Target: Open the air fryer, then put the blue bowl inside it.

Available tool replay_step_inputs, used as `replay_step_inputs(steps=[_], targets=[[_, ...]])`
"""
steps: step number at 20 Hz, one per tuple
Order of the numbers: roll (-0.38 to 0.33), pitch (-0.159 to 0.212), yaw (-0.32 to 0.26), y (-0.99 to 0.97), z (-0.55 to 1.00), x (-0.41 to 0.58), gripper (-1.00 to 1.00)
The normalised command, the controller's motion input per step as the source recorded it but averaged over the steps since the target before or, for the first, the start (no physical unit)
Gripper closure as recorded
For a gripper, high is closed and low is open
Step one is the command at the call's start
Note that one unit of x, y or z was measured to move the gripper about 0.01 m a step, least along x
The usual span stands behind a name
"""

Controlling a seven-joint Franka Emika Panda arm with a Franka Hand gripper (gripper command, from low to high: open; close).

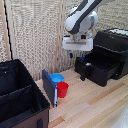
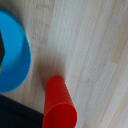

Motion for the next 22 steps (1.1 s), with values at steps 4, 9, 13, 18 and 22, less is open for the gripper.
replay_step_inputs(steps=[4,9,13,18,22], targets=[[0.076,-0.006,0.152,0.17,-0.21,0.312,-1.0],[0.045,-0.021,0.123,0.07,-0.32,0.309,-1.0],[0.026,-0.001,0.096,0.11,-0.3,0.281,-1.0],[0.022,0.002,0.054,0.23,-0.34,0.205,-1.0],[0.002,0.008,0.046,0.16,-0.38,0.168,-1.0]])
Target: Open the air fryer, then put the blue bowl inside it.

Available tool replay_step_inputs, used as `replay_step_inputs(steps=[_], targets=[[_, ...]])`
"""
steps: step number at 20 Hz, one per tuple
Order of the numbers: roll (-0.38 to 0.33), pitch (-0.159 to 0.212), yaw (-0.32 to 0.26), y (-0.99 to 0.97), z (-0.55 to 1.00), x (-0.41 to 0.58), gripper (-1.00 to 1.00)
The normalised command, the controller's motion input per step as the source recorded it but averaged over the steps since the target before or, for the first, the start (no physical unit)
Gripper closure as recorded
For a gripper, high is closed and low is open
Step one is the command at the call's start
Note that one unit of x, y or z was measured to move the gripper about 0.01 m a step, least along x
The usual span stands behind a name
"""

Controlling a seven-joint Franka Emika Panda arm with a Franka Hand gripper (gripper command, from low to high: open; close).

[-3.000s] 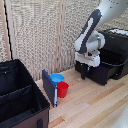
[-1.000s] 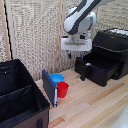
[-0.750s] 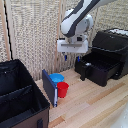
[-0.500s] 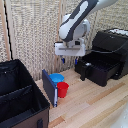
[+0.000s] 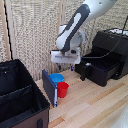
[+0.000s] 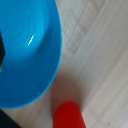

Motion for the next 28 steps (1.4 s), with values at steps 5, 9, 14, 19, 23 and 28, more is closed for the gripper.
replay_step_inputs(steps=[5,9,14,19,23,28], targets=[[-0.041,0.0,0.042,0.03,-0.36,0.131,-1.0],[-0.045,0.0,0.033,0.0,-0.29,0.114,-1.0],[-0.015,0.006,0.035,0.0,-0.26,0.179,1.0],[0.0,0.0,0.012,0.0,-0.22,0.234,1.0],[0.0,-0.021,-0.019,0.01,-0.03,0.154,1.0],[0.005,-0.006,-0.002,0.01,-0.04,0.021,1.0]])
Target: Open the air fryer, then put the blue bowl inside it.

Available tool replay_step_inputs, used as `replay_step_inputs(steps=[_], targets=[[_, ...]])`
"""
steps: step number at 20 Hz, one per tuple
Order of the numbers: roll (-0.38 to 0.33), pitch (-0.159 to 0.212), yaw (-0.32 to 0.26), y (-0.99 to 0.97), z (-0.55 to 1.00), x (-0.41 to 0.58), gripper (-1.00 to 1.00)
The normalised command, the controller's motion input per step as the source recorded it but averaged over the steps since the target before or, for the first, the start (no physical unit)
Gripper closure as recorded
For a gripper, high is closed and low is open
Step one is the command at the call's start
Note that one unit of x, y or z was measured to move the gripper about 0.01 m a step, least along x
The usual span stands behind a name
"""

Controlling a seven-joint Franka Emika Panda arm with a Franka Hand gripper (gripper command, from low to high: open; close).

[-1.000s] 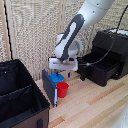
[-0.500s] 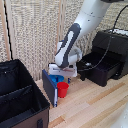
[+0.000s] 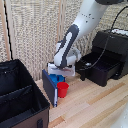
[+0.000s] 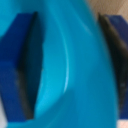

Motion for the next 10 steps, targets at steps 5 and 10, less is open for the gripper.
replay_step_inputs(steps=[5,10], targets=[[0.025,0.0,-0.015,0.0,0.22,-0.001,1.0],[0.082,-0.017,-0.103,0.0,0.92,-0.015,1.0]])
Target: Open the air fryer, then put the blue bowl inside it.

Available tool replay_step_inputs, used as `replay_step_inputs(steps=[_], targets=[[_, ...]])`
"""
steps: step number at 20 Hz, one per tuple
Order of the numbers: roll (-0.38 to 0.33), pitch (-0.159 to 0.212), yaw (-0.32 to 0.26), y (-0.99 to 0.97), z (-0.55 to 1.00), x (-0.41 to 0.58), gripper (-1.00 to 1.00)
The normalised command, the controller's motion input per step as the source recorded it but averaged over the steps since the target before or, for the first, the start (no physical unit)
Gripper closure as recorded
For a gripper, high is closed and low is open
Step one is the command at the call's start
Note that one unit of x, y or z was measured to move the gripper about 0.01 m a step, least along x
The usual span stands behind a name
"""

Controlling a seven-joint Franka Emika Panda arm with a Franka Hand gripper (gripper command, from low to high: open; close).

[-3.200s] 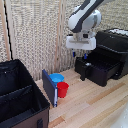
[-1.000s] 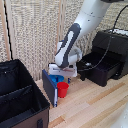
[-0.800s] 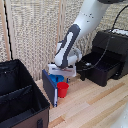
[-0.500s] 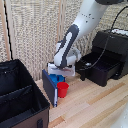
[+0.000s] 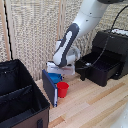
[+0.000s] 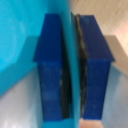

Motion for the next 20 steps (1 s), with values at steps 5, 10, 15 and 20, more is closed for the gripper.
replay_step_inputs(steps=[5,10,15,20], targets=[[0.047,0.0,-0.102,-0.01,0.99,0.004,1.0],[0.074,-0.001,-0.141,-0.11,0.94,0.001,1.0],[0.074,0.003,-0.203,-0.25,0.88,0.036,1.0],[0.079,0.0,-0.223,-0.3,0.72,0.032,1.0]])
